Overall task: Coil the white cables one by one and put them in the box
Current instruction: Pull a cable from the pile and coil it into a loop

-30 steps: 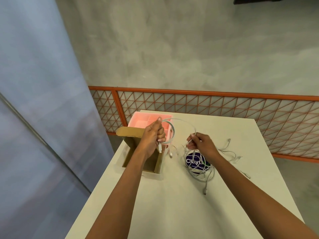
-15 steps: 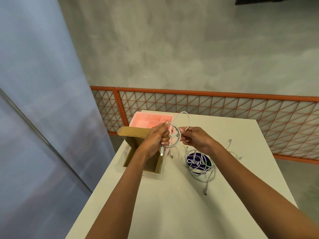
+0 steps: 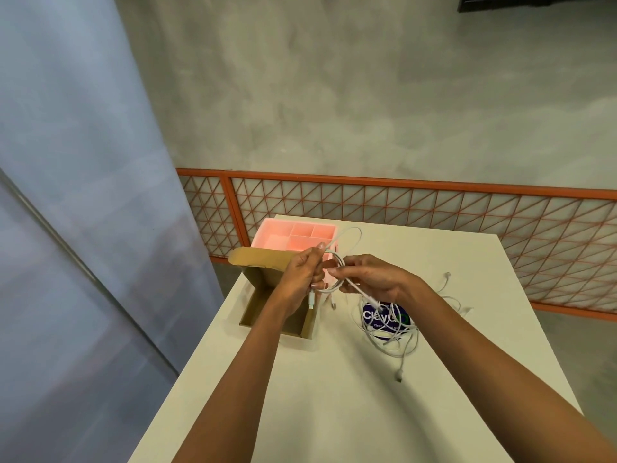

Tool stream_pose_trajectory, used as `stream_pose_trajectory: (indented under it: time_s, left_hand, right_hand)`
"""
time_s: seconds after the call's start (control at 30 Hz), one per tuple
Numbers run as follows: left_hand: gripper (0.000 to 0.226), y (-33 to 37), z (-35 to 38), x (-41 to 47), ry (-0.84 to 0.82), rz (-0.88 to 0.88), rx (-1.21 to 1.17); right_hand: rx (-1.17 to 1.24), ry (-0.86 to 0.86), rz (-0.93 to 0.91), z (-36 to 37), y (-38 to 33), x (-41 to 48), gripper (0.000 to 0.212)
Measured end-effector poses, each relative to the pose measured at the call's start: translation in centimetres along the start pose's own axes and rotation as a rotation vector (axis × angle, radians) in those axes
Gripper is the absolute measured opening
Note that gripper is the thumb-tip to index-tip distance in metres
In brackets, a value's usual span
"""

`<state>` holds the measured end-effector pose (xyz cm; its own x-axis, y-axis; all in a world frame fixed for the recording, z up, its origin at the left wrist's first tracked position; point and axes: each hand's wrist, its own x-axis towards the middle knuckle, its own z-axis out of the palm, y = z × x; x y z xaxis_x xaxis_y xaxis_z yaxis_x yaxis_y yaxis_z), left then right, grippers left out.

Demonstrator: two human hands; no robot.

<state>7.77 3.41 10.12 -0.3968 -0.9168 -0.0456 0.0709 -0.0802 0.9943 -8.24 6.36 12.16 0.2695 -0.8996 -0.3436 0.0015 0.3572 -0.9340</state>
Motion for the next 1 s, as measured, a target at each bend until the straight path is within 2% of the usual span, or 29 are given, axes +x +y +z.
stream_pose_trajectory:
  time_s: [0.1, 0.23, 0.3, 0.37, 0.47, 0.53, 0.6, 0.77, 1.0]
  left_hand:
    - [0.026, -0.1, 0.3, -0.1, 0.043, 0.019, 0.031]
    - [0.027, -0.2, 1.0, -0.2, 0.091, 0.052, 0.072]
    - [0.024, -0.1, 1.1, -0.2, 0.134, 0.056, 0.087]
    - [0.023, -0.1, 1.0, -0.2, 0.173, 0.061, 0.094]
    - [0.022, -0.3, 0.7, -0.3, 0.198, 0.062, 0.126]
    - [0.026, -0.9, 0.5, -0.1, 0.19, 0.057, 0.162]
    - [0.025, -1.5, 0.5, -0.1, 0.174, 0.043, 0.165]
    - [0.022, -1.8, 0.7, 0.0, 0.174, 0.028, 0.145]
    - [0.028, -2.1, 0.5, 0.0, 0.131, 0.039, 0.242]
  right_hand:
    - [-0.15, 0.223, -0.017, -0.1, -0.5, 0.2, 0.03]
    - [-0.593, 0.478, -0.054, 0.8, -1.3, 0.0, 0.022]
    - [-0.731, 0.546, -0.054, 0.9, -1.7, 0.0, 0.028]
    - [-0.764, 0.5, -0.035, 0.6, -2.3, -0.3, 0.027]
    - [-0.799, 0.314, -0.055, 0.2, -2.9, -0.8, 0.021]
    - [-0.724, 0.282, -0.143, 0.1, -3.1, -0.8, 0.017]
    - [-0.515, 0.284, -0.21, 0.0, -3.3, -0.9, 0.016]
    - [-0.015, 0.171, -0.223, -0.1, -3.7, -1.3, 0.018]
    - [0.179, 0.14, -0.247, -0.3, -5.0, -2.2, 0.024]
